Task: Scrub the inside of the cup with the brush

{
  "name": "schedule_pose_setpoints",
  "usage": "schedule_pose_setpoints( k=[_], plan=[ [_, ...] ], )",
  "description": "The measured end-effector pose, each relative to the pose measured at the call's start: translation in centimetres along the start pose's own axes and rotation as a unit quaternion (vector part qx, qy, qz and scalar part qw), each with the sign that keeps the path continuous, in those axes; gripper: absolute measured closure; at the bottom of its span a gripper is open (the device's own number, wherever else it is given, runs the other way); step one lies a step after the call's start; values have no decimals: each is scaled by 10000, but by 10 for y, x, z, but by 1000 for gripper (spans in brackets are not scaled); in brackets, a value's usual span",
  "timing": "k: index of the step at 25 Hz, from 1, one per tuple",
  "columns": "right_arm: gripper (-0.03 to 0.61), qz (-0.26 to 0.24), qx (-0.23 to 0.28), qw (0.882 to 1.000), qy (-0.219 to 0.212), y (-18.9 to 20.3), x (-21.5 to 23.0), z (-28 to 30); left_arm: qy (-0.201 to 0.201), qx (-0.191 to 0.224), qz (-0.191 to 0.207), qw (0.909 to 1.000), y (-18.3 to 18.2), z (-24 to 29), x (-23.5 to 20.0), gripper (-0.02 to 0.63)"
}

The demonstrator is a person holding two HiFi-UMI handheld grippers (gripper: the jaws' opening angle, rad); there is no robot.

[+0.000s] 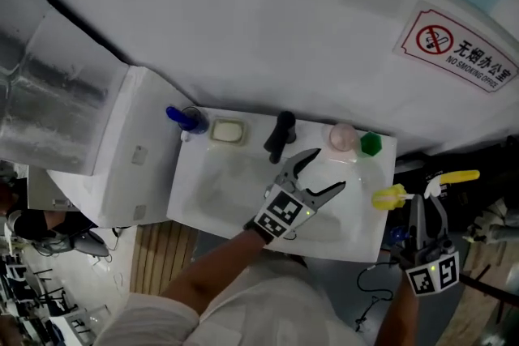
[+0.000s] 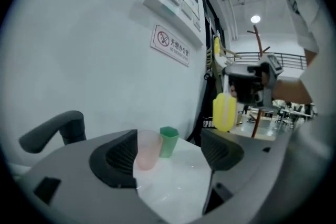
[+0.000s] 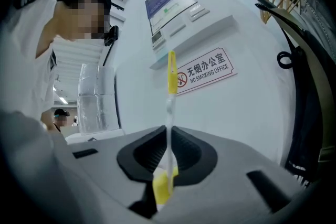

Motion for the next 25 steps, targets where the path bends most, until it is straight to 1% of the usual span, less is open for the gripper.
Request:
schedule_pose_setpoints(
  k=[3, 5, 10, 15, 17, 21, 25],
  plan=[
    [549, 11, -26, 10000, -7, 0, -14, 2, 350, -52, -4, 9994, -6, -39, 9, 243],
    [549, 7, -31, 10000, -13, 0, -24, 4, 459, -107, -22, 9989, -7, -64, 8, 244],
    [548, 0, -92, 9999, -53, -1, -56, 1, 408, -429, -55, 9982, -1, -129, -7, 244],
    [549, 0, -125, 9999, 2, -1, -93, -8, 304, -748, -76, 9967, 3, -189, -29, 244],
    [549, -25, -127, 9999, 1, -1, -108, -10, 343, -863, 76, 9957, 4, -206, -34, 244],
    [549, -154, -189, 9997, -2, -3, -134, -16, 601, -1166, 540, 9899, 11, -231, -37, 244],
    [548, -294, -251, 9992, -45, -4, -152, -26, 831, -1285, 907, 9841, 16, -243, -38, 245]
  ],
)
Point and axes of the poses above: the fingertips, and each gripper's own axes: z forward along the fingers, x to its right, y out of its underside, the point moved 6 cm from there along -z, backward along the fingers, and after that the axes turned 7 degrees about -z, right-handed, at the moved point
